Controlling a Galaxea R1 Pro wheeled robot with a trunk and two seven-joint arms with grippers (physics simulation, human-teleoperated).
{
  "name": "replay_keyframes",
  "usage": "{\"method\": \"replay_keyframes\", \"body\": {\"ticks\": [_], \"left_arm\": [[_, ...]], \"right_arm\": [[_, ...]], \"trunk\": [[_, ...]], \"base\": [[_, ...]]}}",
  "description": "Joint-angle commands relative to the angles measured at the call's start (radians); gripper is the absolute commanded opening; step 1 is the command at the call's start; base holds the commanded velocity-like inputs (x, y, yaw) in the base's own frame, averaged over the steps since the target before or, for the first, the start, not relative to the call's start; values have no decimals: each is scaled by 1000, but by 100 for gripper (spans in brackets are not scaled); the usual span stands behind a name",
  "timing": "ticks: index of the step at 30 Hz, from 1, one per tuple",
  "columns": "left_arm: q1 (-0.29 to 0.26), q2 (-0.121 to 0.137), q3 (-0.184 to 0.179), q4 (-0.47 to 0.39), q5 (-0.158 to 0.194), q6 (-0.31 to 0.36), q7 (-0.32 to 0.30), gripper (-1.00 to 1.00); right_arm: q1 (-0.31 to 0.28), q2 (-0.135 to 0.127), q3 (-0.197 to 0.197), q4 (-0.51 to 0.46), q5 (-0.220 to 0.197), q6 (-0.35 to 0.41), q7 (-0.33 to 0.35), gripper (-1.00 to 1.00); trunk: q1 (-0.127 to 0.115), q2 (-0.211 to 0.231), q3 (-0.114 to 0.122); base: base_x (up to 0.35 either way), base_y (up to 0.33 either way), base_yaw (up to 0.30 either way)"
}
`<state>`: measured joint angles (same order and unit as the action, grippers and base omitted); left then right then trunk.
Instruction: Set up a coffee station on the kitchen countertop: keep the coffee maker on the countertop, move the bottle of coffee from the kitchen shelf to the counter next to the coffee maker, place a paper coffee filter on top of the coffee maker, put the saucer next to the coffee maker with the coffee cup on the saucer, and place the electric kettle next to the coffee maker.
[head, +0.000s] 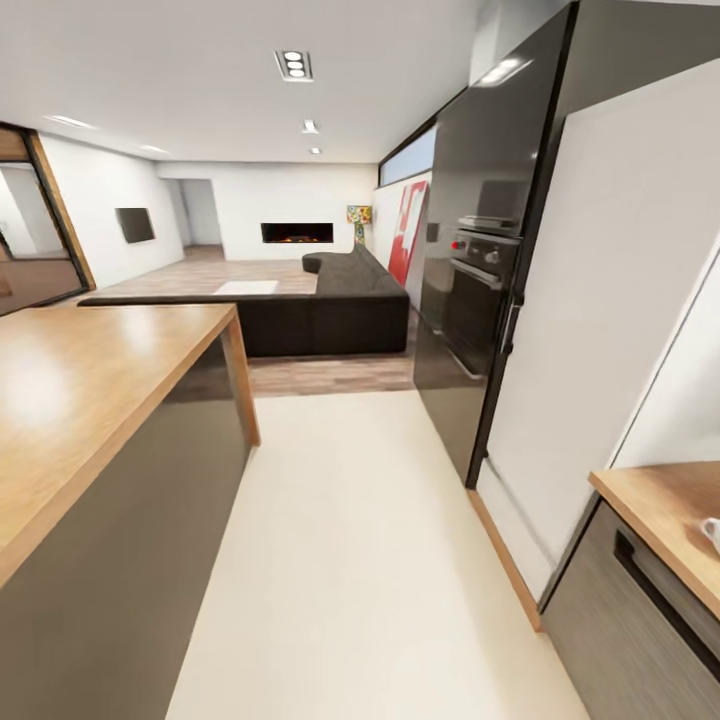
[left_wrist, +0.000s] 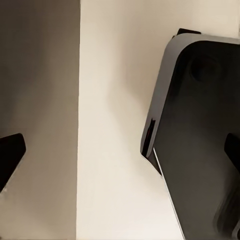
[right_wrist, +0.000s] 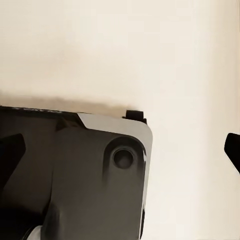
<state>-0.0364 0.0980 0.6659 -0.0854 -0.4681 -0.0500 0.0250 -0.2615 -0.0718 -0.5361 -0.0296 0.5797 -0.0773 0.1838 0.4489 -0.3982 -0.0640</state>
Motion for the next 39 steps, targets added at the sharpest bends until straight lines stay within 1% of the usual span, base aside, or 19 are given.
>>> {"method": "replay_keyframes", "body": {"ticks": [1, 19, 39], "left_arm": [[-1, 0, 8, 2, -10, -5, 3, 100], [-1, 0, 9, 1, -9, -5, 3, 100], [0, 2, 20, 1, -3, -4, 4, 100]], "right_arm": [[-1, 0, -9, 0, 8, -3, 3, 100], [-1, -3, -9, 0, 8, 0, 9, 100], [-1, -3, -9, 0, 8, 1, 8, 100]], "trunk": [[1, -2, -2], [1, -2, -2], [1, -2, -2]], "base": [[339, 48, -191], [323, 4, -257], [16, 0, -264]]}}
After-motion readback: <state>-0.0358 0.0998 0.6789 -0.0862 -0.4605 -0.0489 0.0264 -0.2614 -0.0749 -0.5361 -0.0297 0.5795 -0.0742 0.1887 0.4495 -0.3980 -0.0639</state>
